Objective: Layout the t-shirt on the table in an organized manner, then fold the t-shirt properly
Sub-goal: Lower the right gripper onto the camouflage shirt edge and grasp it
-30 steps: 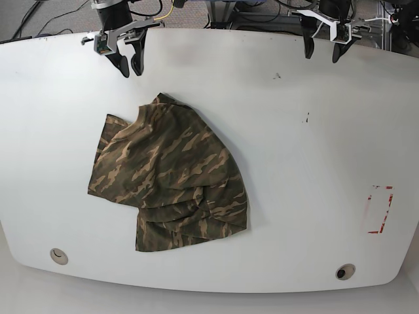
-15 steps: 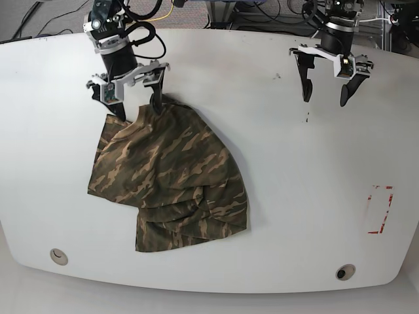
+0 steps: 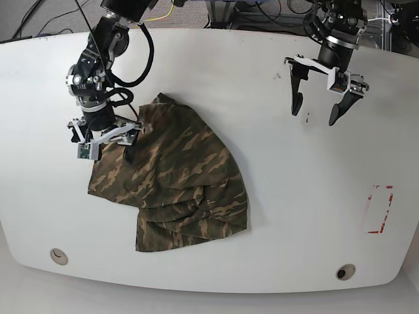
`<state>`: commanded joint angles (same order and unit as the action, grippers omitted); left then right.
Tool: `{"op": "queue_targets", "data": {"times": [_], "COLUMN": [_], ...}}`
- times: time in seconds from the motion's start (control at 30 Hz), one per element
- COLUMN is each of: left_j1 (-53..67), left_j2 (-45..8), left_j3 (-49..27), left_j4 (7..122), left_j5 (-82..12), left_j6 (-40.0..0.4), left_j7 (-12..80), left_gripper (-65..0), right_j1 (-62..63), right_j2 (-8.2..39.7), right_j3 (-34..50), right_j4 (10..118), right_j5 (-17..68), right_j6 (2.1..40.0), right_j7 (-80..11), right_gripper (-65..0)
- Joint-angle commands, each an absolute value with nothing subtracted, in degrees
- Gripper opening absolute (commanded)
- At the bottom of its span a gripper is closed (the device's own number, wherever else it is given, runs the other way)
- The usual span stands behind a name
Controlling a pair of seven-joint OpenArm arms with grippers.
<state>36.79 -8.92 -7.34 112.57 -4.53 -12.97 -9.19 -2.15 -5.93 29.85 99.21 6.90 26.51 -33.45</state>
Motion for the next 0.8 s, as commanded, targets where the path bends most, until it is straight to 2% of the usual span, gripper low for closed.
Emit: {"op": "queue_targets", "data": {"times": [0.33, 0.57, 0.6, 0.67, 0.8], "left_j1": [36.4, 35.7, 35.7, 35.6, 34.8], "left_j2": [-8.7, -8.7, -8.7, -8.7, -8.7], "left_j3": [-6.7, -6.7, -6.7, -6.7, -6.7], "left_j4": [112.4, 112.4, 112.4, 112.4, 112.4], "left_j5": [-4.5, -4.5, -4.5, -4.5, -4.7], "left_j6": [-13.0, -13.0, -13.0, -13.0, -13.0], "left_j7": [-9.2, -9.1, -8.8, -7.3, -4.0], "left_gripper": [-17.2, -17.2, -17.2, -17.2, -17.5], "right_j1": [0.7, 1.1, 1.1, 1.2, 1.3], "right_j2": [-5.9, -6.1, -6.1, -6.2, -6.2], "right_j3": [32.9, 33.1, 33.1, 33.0, 33.0], "right_j4": [88.8, 87.5, 87.5, 87.4, 87.4], "right_j5": [7.0, 7.0, 7.0, 7.1, 7.1], "right_j6": [26.6, 26.9, 26.9, 26.9, 26.9], "right_j7": [-33.5, -33.5, -33.5, -33.5, -33.5], "right_gripper": [-17.6, -18.2, -19.3, -25.7, -42.8]}}
